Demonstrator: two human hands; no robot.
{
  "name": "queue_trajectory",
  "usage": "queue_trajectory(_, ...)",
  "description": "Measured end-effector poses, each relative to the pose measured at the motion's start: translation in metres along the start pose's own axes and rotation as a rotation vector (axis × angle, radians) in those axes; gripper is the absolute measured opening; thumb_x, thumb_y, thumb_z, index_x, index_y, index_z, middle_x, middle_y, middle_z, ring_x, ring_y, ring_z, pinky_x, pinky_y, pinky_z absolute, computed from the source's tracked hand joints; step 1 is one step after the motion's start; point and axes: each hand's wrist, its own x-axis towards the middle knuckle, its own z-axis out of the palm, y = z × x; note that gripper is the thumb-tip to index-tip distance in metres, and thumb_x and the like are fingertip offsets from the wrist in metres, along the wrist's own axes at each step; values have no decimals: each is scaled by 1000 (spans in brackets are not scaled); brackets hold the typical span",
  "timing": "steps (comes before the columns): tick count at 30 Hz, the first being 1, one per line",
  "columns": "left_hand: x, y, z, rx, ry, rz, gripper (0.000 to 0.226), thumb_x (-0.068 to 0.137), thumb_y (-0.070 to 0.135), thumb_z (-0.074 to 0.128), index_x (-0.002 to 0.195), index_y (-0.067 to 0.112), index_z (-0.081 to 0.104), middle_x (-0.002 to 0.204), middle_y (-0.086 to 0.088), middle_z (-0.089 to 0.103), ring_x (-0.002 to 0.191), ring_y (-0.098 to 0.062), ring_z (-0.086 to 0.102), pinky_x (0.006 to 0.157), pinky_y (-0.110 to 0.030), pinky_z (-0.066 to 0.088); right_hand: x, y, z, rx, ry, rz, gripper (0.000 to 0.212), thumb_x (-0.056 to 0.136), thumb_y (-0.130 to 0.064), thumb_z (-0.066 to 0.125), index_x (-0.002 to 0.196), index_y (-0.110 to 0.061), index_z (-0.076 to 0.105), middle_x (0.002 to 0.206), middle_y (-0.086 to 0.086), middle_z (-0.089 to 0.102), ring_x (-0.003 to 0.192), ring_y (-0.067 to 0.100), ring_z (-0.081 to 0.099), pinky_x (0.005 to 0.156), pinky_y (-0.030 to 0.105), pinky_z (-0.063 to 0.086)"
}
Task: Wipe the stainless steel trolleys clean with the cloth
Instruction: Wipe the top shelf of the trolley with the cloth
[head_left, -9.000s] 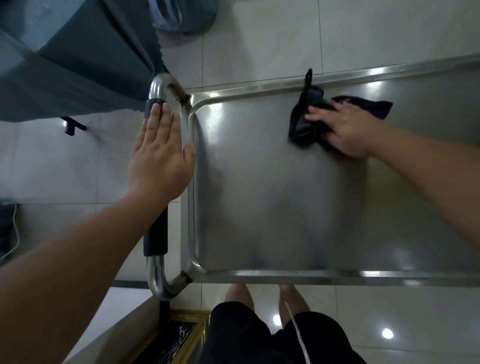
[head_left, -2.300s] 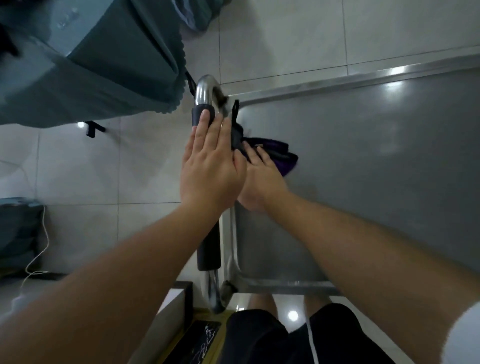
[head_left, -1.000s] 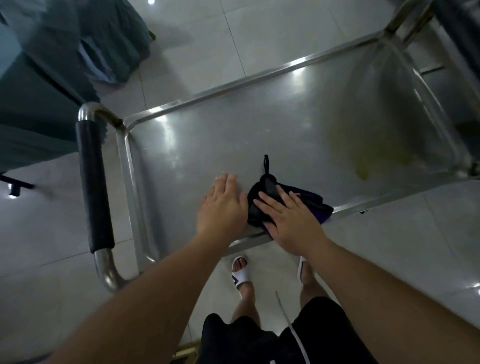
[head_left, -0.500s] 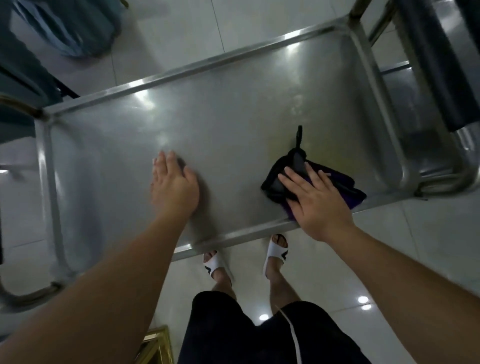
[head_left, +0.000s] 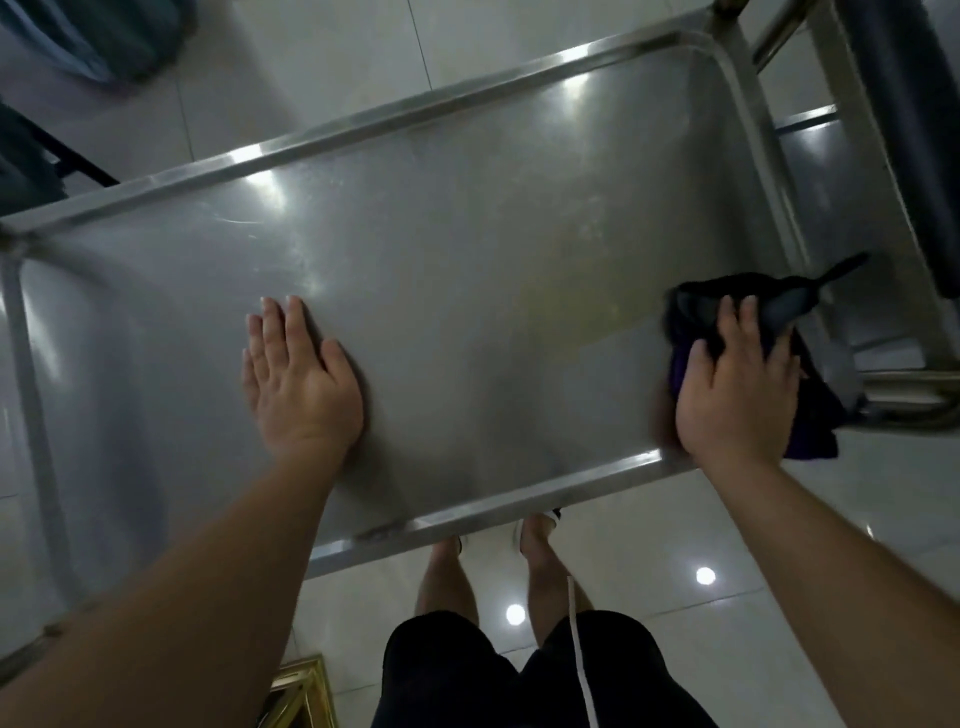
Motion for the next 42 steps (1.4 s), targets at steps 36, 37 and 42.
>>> queue_trajectory(36,5,-3,2,-3,-6,-4,68,102,34,34,168,25,24,177,1,14,163,-17,7,131,-37,1,-46,-235,68,-106,-161,-962,65,99,-48,51,161,-29,38,168,-7,32,157,31,23,126,53,18)
queue_trajectory(37,5,-4,2,-3,-8,-5,68,102,33,34,168,25,23,177,1,14,163,-17,6,131,-37,1,-28,-232,65,-136,-196,-1093,64,100,-49,49,160,-30,39,168,-7,33,158,29,23,127,51,17)
queue_trajectory(42,5,-6,4,5,-6,-1,67,104,41,32,169,27,22,177,3,12,163,-16,5,131,-36,0,107,-172,19,-162,-186,-990,63,97,-47,50,158,-34,42,166,-7,37,153,34,32,123,52,22)
